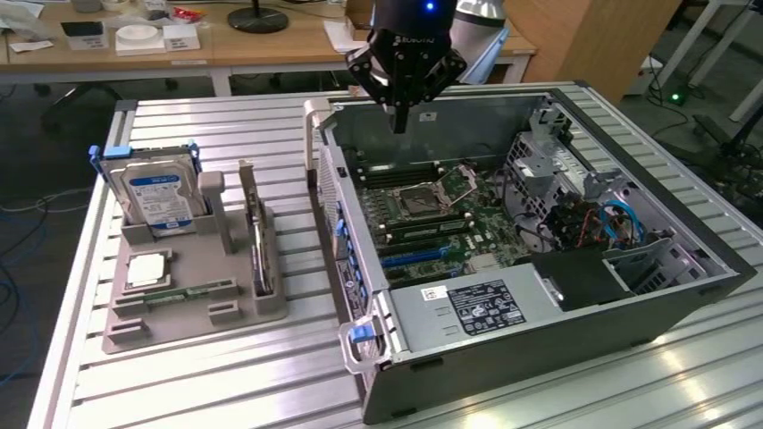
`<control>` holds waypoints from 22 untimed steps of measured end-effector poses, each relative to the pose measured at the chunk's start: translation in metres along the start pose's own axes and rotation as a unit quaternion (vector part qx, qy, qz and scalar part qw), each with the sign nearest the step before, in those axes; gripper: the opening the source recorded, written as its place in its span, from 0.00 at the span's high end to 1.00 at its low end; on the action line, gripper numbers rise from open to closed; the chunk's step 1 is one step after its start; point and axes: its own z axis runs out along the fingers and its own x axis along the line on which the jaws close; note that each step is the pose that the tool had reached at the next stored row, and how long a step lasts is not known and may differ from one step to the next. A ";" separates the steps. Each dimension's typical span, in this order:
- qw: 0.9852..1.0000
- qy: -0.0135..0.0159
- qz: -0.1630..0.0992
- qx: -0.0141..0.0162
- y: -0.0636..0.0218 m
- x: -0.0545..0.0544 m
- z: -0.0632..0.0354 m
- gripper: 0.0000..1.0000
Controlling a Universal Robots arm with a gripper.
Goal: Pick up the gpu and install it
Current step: 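Reach for the gpu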
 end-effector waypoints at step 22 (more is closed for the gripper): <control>1.000 0.000 0.000 0.000 -0.0030 0.014 -0.0002 0.90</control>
